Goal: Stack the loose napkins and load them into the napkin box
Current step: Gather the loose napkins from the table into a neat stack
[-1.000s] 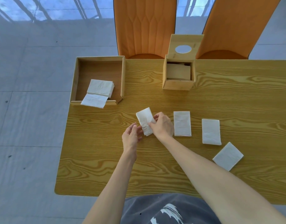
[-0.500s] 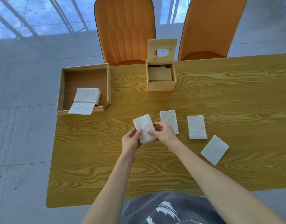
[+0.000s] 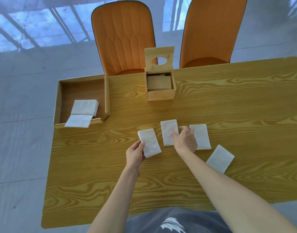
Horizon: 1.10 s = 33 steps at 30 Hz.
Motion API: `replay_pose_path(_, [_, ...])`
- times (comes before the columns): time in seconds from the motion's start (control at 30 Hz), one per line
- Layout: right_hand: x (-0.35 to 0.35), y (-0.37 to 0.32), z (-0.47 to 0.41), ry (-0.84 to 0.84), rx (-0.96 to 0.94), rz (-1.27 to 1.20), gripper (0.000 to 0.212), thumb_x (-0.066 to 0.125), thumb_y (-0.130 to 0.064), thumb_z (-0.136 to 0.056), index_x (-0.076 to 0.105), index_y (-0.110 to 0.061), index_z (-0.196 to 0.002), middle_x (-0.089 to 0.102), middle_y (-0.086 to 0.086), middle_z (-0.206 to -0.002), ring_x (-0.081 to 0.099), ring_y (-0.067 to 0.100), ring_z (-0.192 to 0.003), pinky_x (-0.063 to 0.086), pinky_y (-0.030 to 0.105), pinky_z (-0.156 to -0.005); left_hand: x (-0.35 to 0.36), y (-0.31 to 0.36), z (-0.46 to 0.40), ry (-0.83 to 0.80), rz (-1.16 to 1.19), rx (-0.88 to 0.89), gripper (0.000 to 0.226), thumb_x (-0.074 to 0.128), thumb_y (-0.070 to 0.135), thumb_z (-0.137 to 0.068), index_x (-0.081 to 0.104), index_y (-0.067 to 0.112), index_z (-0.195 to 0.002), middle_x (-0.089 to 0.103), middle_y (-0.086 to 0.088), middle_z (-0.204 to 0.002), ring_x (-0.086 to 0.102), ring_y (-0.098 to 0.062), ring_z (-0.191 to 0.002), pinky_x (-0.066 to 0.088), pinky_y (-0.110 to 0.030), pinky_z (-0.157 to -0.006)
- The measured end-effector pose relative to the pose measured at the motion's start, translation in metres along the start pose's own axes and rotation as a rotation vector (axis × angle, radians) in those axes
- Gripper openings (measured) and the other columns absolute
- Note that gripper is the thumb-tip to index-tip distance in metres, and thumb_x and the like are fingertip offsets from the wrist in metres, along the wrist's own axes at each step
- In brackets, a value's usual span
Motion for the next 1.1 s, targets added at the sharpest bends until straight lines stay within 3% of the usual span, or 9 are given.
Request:
replay_pose_path(0.17, [0.003, -0.002, -0.001, -0.021, -0.004, -0.009, 0.031, 0.067, -0.036, -0.091, 0.061, -0.017, -0.115, 0.058, 0.006, -0.119, 0.059, 0.026, -0.105, 0.047, 0.036, -0.074, 0.001, -0.002, -0.001, -0.013, -0.002, 0.001, 0.025, 0.057, 0.014, -0.099, 0.06, 0.012, -0.124, 0.071, -0.009, -0.104, 0.069, -0.025, -0.097, 0.058, -0.034, -0.075])
replay_pose_path(0.3, [0.004, -0.001, 0.001, -0.027, -0.035, -0.125, 0.025, 0.067, -0.026, -0.091, 0.062, -0.015, -0.114, 0.068, 0.003, -0.107, 0.058, 0.019, -0.089, 0.045, 0.031, -0.07, 0.0, -0.007, 0.0, -0.023, -0.002, -0.006, 0.028, 0.056, 0.014, -0.099, 0.06, 0.01, -0.126, 0.071, -0.008, -0.105, 0.069, -0.025, -0.099, 0.058, -0.035, -0.076])
replay_pose_path(0.43, [0.003, 0.004, 0.002, -0.062, -0.051, -0.374, 0.02, 0.069, -0.021, -0.09, 0.072, -0.009, -0.106, 0.072, 0.004, -0.1, 0.064, 0.021, -0.095, 0.053, 0.034, -0.082, 0.0, -0.009, 0.0, -0.021, 0.004, -0.016, 0.029, 0.056, 0.014, -0.099, 0.059, 0.009, -0.128, 0.071, -0.008, -0.106, 0.068, -0.023, -0.097, 0.056, -0.032, -0.07])
replay_pose_path(0.53, [0.007, 0.011, 0.005, -0.17, -0.013, -0.602, 0.009, 0.072, -0.022, -0.088, 0.074, -0.015, -0.094, 0.071, -0.003, -0.089, 0.066, 0.017, -0.088, 0.058, 0.037, -0.081, -0.001, -0.012, 0.001, -0.016, -0.001, -0.023, 0.03, 0.056, 0.014, -0.099, 0.059, 0.009, -0.128, 0.07, -0.011, -0.11, 0.068, -0.025, -0.099, 0.056, -0.032, -0.069])
replay_pose_path(0.63, [0.02, 0.009, 0.016, -0.357, -0.015, -0.754, 0.009, 0.075, -0.02, -0.087, 0.071, -0.021, -0.095, 0.073, -0.003, -0.094, 0.069, 0.016, -0.089, 0.059, 0.029, -0.071, -0.001, -0.015, 0.002, -0.022, -0.012, -0.024, 0.028, 0.056, 0.014, -0.099, 0.061, 0.01, -0.126, 0.071, -0.01, -0.108, 0.068, -0.025, -0.098, 0.058, -0.035, -0.073])
replay_pose_path(0.73, [0.035, 0.007, 0.027, -0.451, -0.062, -0.711, 0.011, 0.076, -0.017, -0.086, 0.073, -0.017, -0.097, 0.075, 0.002, -0.097, 0.071, 0.017, -0.088, 0.06, 0.028, -0.068, -0.001, -0.017, 0.005, -0.029, -0.023, -0.022, 0.024, 0.056, 0.014, -0.099, 0.063, 0.012, -0.122, 0.072, -0.01, -0.105, 0.068, -0.024, -0.095, 0.057, -0.035, -0.074])
replay_pose_path(0.87, [0.054, 0.009, 0.034, -0.491, -0.062, -0.666, 0.025, 0.079, -0.019, -0.082, 0.074, -0.008, -0.105, 0.076, 0.005, -0.099, 0.073, 0.023, -0.095, 0.062, 0.039, -0.075, 0.0, -0.019, 0.009, -0.044, -0.028, -0.021, 0.018, 0.058, 0.016, -0.098, 0.064, 0.015, -0.115, 0.073, -0.009, -0.097, 0.069, -0.021, -0.086, 0.055, -0.031, -0.069])
replay_pose_path(1.1, [0.055, 0.008, 0.031, -0.352, -0.141, -0.396, 0.032, 0.081, -0.033, -0.079, 0.076, -0.014, -0.103, 0.076, -0.002, -0.1, 0.071, 0.017, -0.094, 0.058, 0.038, -0.084, 0.004, -0.02, 0.009, -0.064, -0.02, -0.014, 0.026, 0.062, 0.023, -0.096, 0.066, 0.009, -0.118, 0.075, -0.009, -0.102, 0.071, -0.021, -0.088, 0.057, -0.032, -0.07])
Point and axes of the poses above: each hand's wrist, its own z-axis away from the middle knuckle, its own x-axis out of the palm, y = z × x, the point moved 8 cm from there along -z, towards the middle knuckle
